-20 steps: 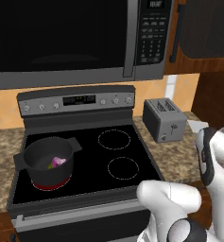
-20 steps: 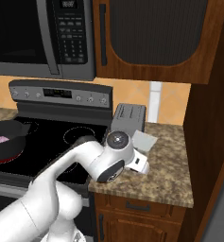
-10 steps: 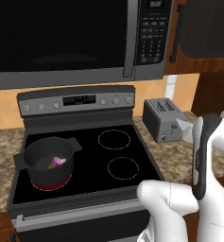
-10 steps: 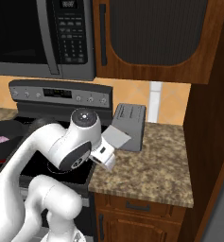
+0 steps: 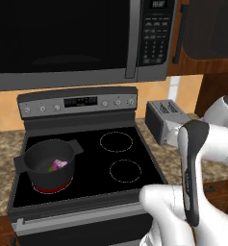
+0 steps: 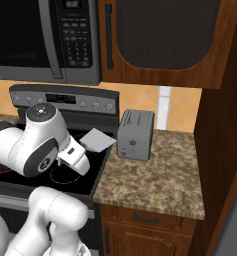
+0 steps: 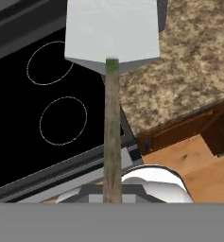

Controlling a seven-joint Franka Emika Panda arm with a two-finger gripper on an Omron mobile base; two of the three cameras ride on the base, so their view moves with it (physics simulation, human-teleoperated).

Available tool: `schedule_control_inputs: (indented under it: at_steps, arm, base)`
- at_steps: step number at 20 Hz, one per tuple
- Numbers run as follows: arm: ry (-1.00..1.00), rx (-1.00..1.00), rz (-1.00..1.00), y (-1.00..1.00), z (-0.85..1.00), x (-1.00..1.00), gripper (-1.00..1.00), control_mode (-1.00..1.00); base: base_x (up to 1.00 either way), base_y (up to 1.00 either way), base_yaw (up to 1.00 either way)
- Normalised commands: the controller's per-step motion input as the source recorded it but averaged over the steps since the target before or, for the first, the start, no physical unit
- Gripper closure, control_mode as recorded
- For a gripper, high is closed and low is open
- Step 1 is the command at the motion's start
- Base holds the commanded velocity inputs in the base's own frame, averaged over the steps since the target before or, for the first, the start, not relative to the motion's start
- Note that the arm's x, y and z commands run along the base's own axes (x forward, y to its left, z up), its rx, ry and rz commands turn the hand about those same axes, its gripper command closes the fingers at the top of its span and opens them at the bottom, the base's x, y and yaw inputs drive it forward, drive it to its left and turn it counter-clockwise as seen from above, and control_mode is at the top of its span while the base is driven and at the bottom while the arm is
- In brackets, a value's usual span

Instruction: Put the lime and onion in the pot. Retrieve the spatula and lightly stir the vegetables in the pot.

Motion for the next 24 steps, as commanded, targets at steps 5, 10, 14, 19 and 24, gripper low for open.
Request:
schedule_control_inputs:
  at_steps: [5, 10, 14, 19, 24]
  arm:
    - [0.0, 0.0, 0.0, 0.0, 0.0, 0.0, 1.0, 1.0]
    - [0.0, 0.0, 0.0, 0.0, 0.0, 0.0, 1.0, 1.0]
    - [0.0, 0.0, 0.0, 0.0, 0.0, 0.0, 1.0, 1.0]
    - [0.0, 0.0, 0.0, 0.0, 0.0, 0.0, 1.0, 1.0]
    - [0.0, 0.0, 0.0, 0.0, 0.0, 0.0, 1.0, 1.0]
  base:
    - [-0.07, 0.88, 0.02]
    - [-0.16, 1.0, 0.02]
    - [-0.23, 0.77, 0.0]
    - [0.24, 0.26, 0.0]
    - [0.71, 0.02, 0.0]
